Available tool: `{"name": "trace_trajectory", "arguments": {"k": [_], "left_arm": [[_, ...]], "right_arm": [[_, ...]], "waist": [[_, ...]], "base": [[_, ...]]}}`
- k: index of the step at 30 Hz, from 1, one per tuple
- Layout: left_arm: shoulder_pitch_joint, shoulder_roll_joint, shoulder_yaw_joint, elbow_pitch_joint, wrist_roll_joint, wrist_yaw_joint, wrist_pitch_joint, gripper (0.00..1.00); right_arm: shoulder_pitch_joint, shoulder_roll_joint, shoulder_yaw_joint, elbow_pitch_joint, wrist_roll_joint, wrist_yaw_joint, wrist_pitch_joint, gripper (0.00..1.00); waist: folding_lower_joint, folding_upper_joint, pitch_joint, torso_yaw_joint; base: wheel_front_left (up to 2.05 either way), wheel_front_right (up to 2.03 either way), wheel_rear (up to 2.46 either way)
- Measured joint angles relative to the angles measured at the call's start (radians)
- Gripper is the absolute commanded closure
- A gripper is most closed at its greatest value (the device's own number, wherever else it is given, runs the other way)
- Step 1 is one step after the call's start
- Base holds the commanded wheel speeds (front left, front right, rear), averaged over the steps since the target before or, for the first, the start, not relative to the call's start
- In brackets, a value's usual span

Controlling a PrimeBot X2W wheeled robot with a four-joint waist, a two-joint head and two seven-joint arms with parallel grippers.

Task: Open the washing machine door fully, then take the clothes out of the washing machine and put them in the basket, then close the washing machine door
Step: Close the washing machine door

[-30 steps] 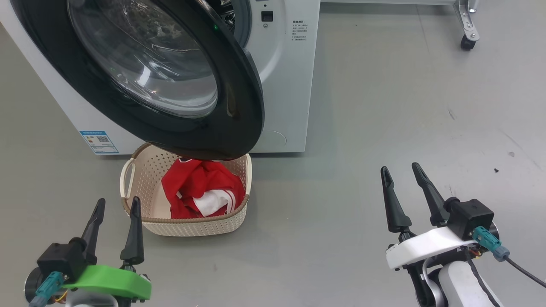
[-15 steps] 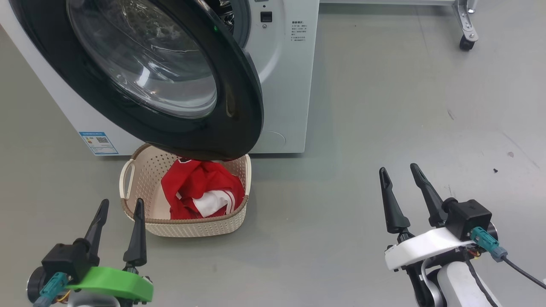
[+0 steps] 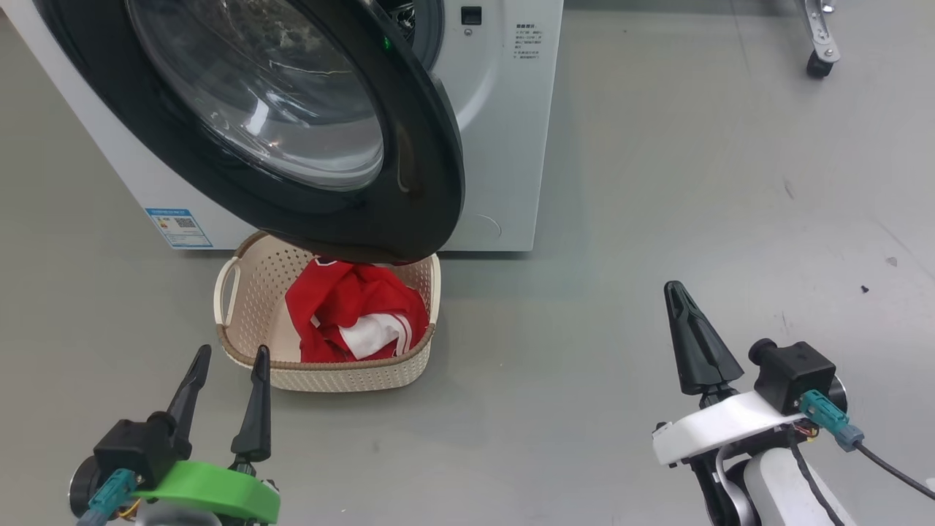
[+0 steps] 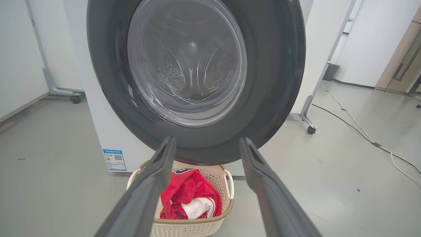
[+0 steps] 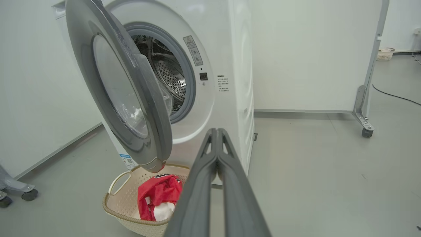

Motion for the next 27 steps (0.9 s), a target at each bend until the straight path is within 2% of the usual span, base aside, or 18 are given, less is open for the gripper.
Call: {"name": "trace_trajectory", "arguments": {"k": [10, 17, 27], "left_arm": [[-0.011, -0.019, -0.030, -0.011, 0.017, -0.008, 0.000, 0.00], [-0.065, -0.049, -0.052, -0.018, 0.018, -0.016, 0.000, 0.00], [-0.133, -0.083, -0.086, -0.019, 0.023, -0.025, 0.000, 0.00]], "right_arm": [[-0.090, -0.055, 0.109, -0.040, -0.051, 0.000, 0.002, 1.00], [-0.224, -0.123, 0.257, -0.069, -0.064, 0.002, 0.049, 1.00], [-0.395, -0.213, 0.305, -0.071, -0.052, 0.003, 0.101, 1.00]], "waist": [[0.0000, 0.0000, 0.071, 0.050], [0.0000, 0.0000, 0.144, 0.102], [0.0000, 0.0000, 0.250, 0.197]], "base": [[0.00, 0.00, 0.00], [0.00, 0.00, 0.00], [0.00, 0.00, 0.00]]}}
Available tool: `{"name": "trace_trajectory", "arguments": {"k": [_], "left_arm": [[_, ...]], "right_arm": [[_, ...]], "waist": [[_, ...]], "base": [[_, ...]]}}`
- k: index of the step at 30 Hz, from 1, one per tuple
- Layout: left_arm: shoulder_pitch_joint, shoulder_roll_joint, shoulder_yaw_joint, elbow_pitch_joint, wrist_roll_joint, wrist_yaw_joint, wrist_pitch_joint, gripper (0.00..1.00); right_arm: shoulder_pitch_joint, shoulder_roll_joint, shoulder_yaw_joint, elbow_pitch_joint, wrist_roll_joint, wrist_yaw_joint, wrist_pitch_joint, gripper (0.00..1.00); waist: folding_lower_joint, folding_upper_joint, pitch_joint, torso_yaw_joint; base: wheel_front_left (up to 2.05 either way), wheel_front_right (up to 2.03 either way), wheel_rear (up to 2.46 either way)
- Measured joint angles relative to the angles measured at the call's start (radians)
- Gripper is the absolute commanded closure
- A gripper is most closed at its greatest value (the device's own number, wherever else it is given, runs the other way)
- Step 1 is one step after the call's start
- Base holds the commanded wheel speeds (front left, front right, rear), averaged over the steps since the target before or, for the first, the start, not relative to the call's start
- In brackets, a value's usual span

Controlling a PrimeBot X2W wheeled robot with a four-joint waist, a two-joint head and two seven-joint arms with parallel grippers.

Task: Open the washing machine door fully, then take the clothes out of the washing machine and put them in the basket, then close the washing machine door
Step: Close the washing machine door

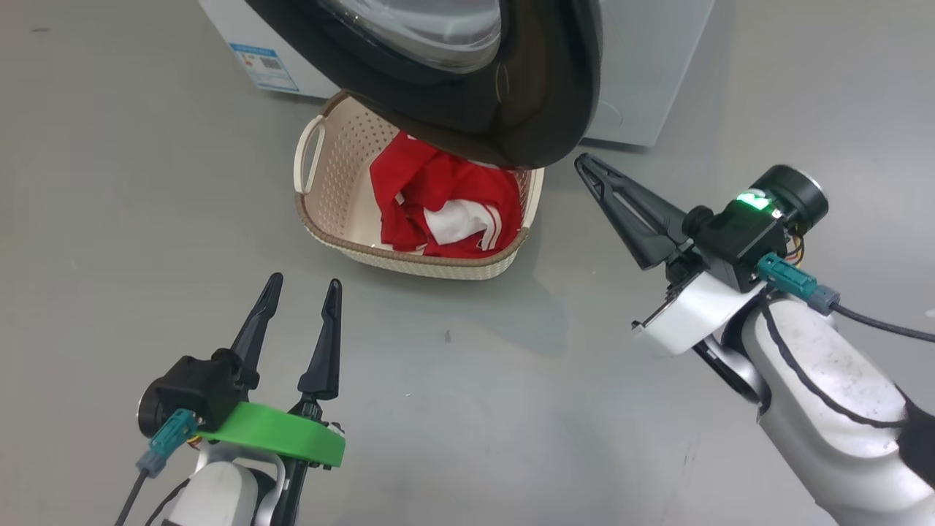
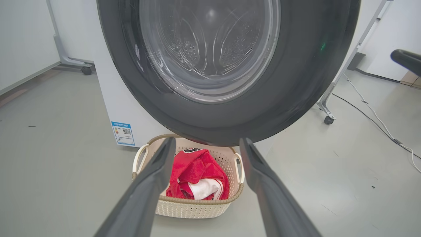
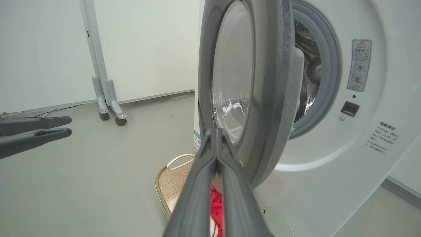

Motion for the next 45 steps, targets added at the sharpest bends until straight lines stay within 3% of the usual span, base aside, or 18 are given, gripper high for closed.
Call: {"name": "trace_trajectory", "arguments": {"k": [19, 36, 45], "left_arm": [[-0.083, -0.022, -0.016, 0.019, 0.001, -0.009, 0.000, 0.00], [-0.116, -0.030, -0.041, 0.021, -0.001, -0.018, 0.000, 0.00], [-0.134, -0.033, -0.080, 0.017, -0.061, -0.019, 0.000, 0.00]], "right_arm": [[-0.199, -0.089, -0.003, 0.093, 0.076, 0.000, 0.014, 1.00], [-0.388, -0.114, -0.097, 0.164, 0.126, 0.006, 0.013, 1.00], [-0.501, -0.153, -0.134, 0.215, 0.126, 0.006, 0.032, 1.00]], "waist": [[0.0001, 0.0000, 0.162, 0.147], [0.0001, 0.0000, 0.243, 0.156], [0.0001, 0.0000, 0.290, 0.181]], "base": [[0.00, 0.00, 0.00], [0.00, 0.00, 0.00], [0.00, 0.00, 0.00]]}}
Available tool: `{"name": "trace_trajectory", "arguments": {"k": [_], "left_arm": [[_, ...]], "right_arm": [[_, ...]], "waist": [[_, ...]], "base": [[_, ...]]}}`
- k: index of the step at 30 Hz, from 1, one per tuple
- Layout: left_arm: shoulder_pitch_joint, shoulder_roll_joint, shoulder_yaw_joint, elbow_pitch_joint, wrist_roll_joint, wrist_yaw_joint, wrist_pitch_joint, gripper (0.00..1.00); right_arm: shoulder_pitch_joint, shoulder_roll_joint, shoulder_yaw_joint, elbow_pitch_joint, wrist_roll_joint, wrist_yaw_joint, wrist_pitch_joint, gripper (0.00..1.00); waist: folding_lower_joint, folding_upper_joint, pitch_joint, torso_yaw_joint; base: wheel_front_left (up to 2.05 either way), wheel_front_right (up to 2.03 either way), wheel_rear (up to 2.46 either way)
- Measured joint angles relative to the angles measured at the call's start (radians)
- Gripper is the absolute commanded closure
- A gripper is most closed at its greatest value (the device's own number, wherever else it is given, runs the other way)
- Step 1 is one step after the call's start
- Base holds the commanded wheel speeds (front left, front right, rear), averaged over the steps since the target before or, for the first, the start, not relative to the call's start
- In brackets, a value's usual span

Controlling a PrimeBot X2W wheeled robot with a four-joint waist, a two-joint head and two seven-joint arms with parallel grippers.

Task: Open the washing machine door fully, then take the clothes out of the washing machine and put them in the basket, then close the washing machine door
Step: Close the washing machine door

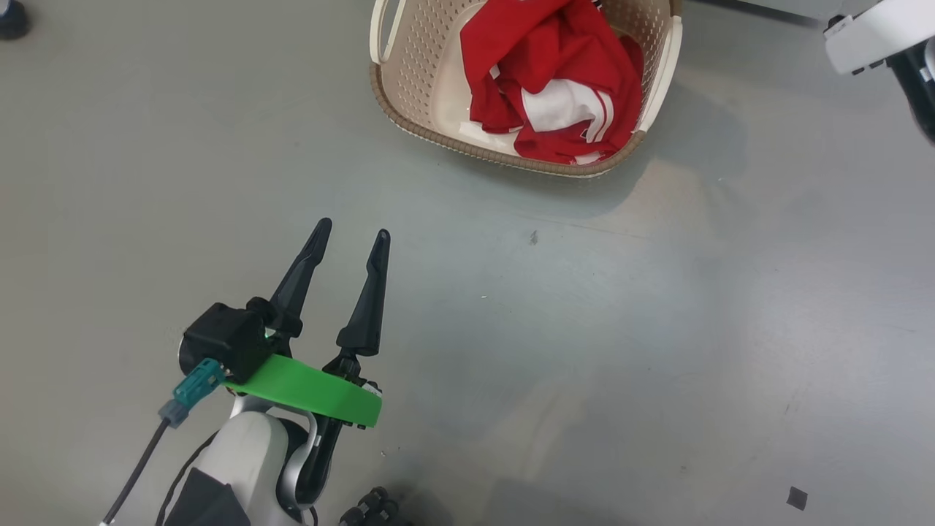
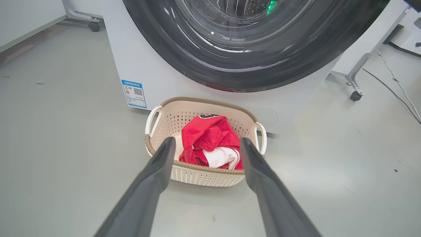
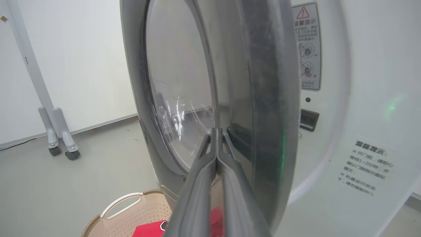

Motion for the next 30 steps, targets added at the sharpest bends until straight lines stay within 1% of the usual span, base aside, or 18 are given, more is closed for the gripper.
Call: {"name": "trace_trajectory", "arguments": {"k": [5, 13, 15, 17, 20, 21, 27, 30], "left_arm": [[-0.009, -0.001, -0.021, 0.000, -0.019, 0.000, 0.000, 0.00], [-0.016, -0.002, -0.023, 0.000, -0.027, 0.001, 0.000, 0.00], [-0.017, -0.002, -0.024, 0.000, -0.027, 0.002, 0.000, 0.00], [-0.019, -0.002, -0.026, 0.000, -0.027, 0.002, 0.000, 0.00], [-0.020, -0.002, -0.028, 0.000, -0.028, 0.002, 0.000, 0.00], [-0.020, -0.002, -0.029, 0.000, -0.029, 0.002, 0.000, 0.00], [-0.024, -0.002, -0.030, -0.011, -0.037, 0.011, 0.000, 0.00], [-0.032, -0.002, -0.030, -0.011, -0.045, 0.011, 0.000, 0.00]], "right_arm": [[-0.044, -0.011, -0.005, 0.038, -0.003, 0.000, 0.009, 1.00], [-0.113, -0.010, -0.028, 0.110, 0.000, 0.000, 0.016, 1.00], [-0.124, -0.009, -0.044, 0.129, 0.002, -0.003, 0.016, 1.00], [-0.136, -0.008, -0.062, 0.146, 0.010, -0.018, 0.016, 1.00], [-0.157, -0.010, -0.078, 0.171, 0.011, -0.022, 0.016, 1.00], [-0.163, -0.009, -0.078, 0.176, 0.011, -0.028, 0.016, 1.00], [-0.200, -0.007, -0.075, 0.197, 0.008, -0.030, 0.024, 1.00], [-0.210, 0.005, -0.076, 0.214, 0.008, -0.031, 0.023, 1.00]], "waist": [[0.0000, 0.0000, 0.016, 0.019], [0.0000, 0.0000, 0.027, 0.034], [0.0000, 0.0000, 0.029, 0.035], [0.0000, 0.0000, 0.030, 0.037], [0.0000, 0.0000, 0.032, 0.039], [0.0000, 0.0000, 0.033, 0.040], [0.0000, 0.0000, 0.047, 0.044], [0.0000, 0.0000, 0.051, 0.047]], "base": [[0.00, 0.00, 0.00], [0.00, 0.00, 0.00], [0.00, 0.00, 0.00], [0.00, 0.00, 0.00], [0.00, 0.00, 0.00], [0.00, 0.00, 0.00], [0.00, 0.00, 0.00], [0.00, 0.00, 0.00]]}}
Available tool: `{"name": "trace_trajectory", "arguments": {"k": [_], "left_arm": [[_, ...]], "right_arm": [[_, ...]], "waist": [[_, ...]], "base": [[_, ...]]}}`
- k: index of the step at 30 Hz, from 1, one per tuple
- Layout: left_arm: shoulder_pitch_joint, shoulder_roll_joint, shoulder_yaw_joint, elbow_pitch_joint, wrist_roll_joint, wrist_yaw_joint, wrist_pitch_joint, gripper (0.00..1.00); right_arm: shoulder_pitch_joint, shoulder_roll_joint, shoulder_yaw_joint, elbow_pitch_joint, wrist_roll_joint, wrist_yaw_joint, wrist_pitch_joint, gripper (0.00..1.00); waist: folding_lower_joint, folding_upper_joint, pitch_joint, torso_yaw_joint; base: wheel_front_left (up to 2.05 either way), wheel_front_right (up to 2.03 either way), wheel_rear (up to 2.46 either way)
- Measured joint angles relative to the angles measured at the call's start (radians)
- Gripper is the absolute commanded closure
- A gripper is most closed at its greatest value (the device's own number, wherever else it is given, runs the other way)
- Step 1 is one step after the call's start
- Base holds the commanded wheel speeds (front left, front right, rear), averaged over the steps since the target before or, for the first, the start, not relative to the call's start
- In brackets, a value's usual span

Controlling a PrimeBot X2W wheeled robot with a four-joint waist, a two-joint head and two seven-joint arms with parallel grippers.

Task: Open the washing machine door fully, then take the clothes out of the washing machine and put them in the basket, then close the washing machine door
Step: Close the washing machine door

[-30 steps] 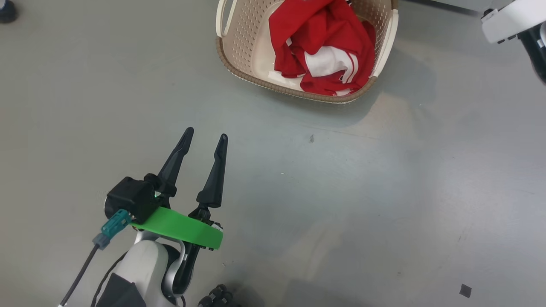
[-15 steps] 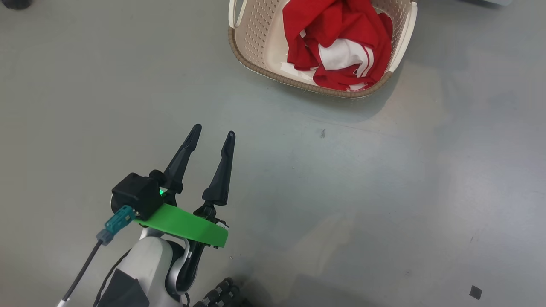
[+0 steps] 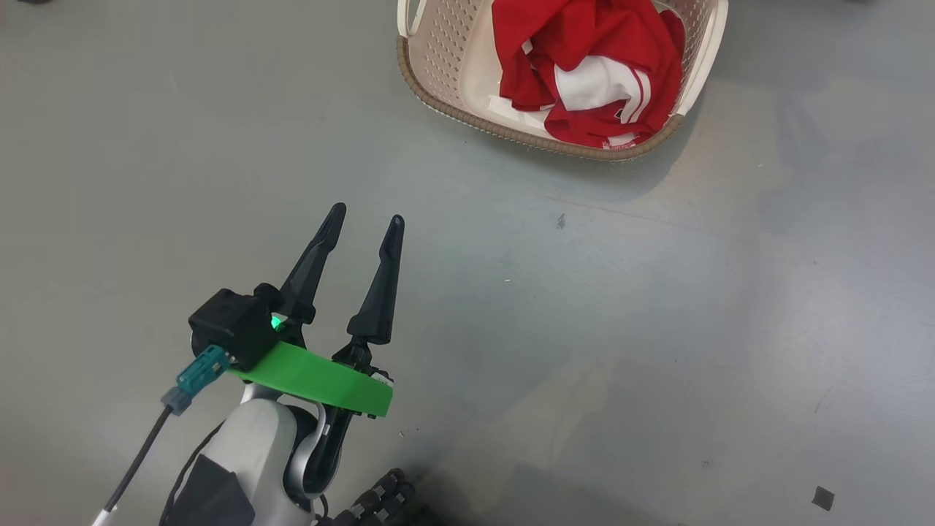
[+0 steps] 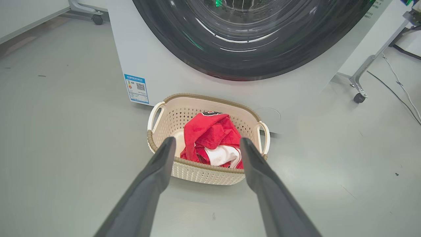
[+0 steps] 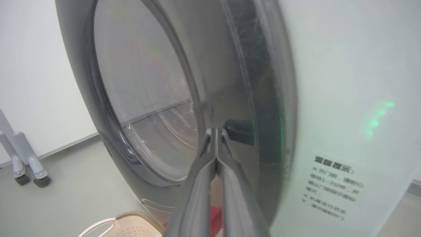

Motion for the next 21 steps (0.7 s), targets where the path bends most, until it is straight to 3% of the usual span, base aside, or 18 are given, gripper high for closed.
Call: {"name": "trace_trajectory", "arguments": {"k": [14, 21], "left_arm": [[-0.011, -0.001, 0.006, 0.018, -0.013, 0.003, 0.000, 0.00], [-0.014, -0.001, 0.032, 0.046, -0.006, 0.005, 0.000, 0.00]], "right_arm": [[0.002, 0.009, 0.034, 0.099, -0.009, 0.002, -0.060, 1.00], [0.102, 0.020, 0.054, 0.147, -0.007, 0.004, -0.115, 1.00]], "waist": [[0.0000, 0.0000, -0.039, -0.002], [0.0000, 0.0000, -0.098, -0.015]], "base": [[0.00, 0.00, 0.00], [0.00, 0.00, 0.00]]}}
